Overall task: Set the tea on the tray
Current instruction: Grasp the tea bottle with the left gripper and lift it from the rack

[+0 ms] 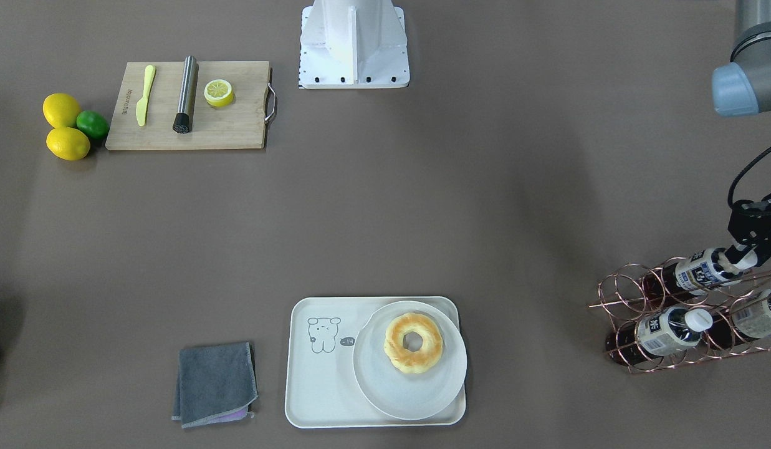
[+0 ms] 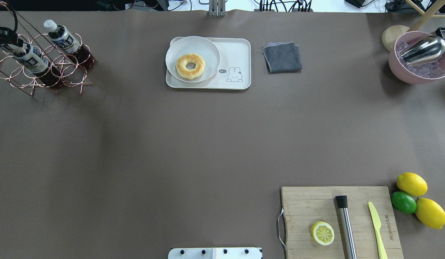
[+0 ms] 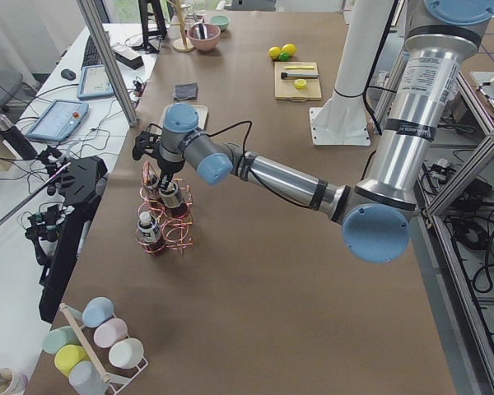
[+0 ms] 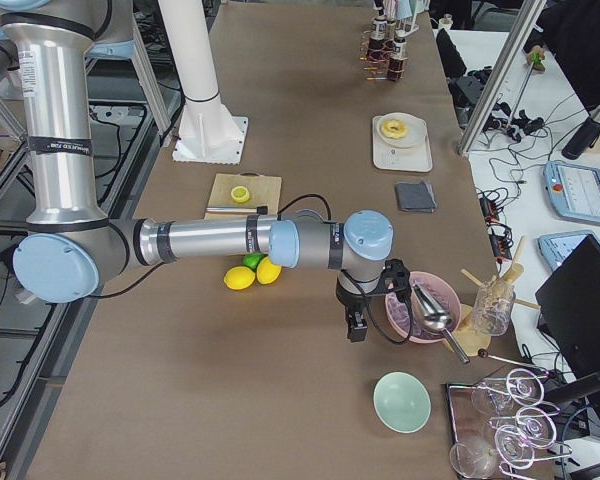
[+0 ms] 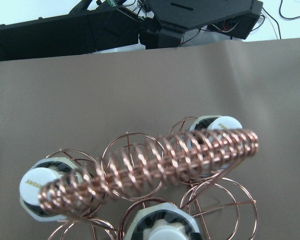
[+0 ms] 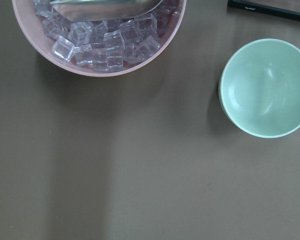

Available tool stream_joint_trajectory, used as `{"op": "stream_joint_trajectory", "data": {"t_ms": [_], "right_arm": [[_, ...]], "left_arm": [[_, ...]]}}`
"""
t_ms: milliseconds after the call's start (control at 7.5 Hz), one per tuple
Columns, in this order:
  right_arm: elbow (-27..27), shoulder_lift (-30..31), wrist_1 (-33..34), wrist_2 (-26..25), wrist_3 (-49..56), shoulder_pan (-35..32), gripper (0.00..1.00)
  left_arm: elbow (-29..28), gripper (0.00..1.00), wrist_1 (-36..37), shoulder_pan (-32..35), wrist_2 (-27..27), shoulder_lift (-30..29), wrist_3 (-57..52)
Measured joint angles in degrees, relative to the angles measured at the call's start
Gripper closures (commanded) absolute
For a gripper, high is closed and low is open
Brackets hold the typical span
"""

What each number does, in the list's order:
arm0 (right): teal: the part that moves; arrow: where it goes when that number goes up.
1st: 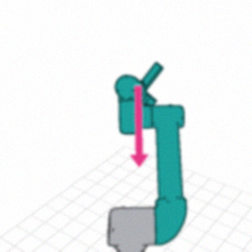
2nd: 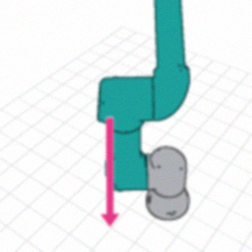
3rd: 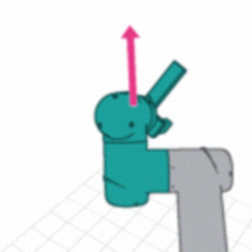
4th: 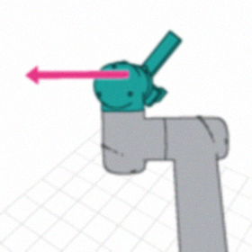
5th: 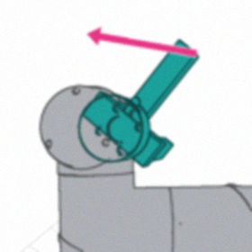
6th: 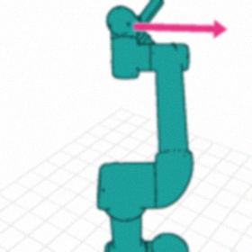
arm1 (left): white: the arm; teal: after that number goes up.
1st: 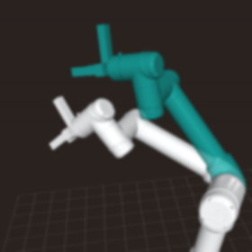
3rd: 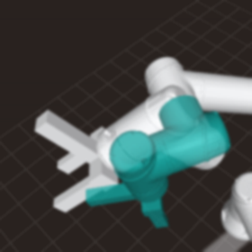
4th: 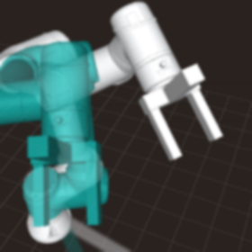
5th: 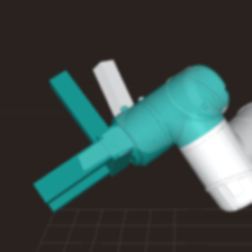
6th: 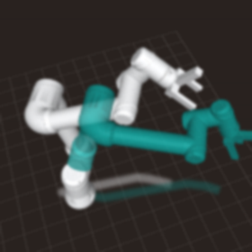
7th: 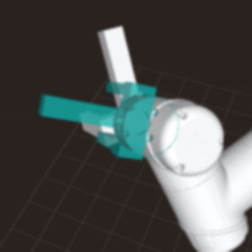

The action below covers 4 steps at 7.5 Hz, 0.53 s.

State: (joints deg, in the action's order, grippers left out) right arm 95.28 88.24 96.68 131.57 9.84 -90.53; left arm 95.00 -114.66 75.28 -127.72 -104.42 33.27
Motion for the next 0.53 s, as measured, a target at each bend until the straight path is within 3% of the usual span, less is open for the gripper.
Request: {"op": "stream_joint_trajectory", "data": {"t_ms": [533], "right_arm": [[-0.3, 0.0, 0.0, 0.0, 0.0, 0.0, 0.00]], "left_arm": [[2.6, 1.00, 6.9, 3.3, -0.7, -2.7, -0.7]]}}
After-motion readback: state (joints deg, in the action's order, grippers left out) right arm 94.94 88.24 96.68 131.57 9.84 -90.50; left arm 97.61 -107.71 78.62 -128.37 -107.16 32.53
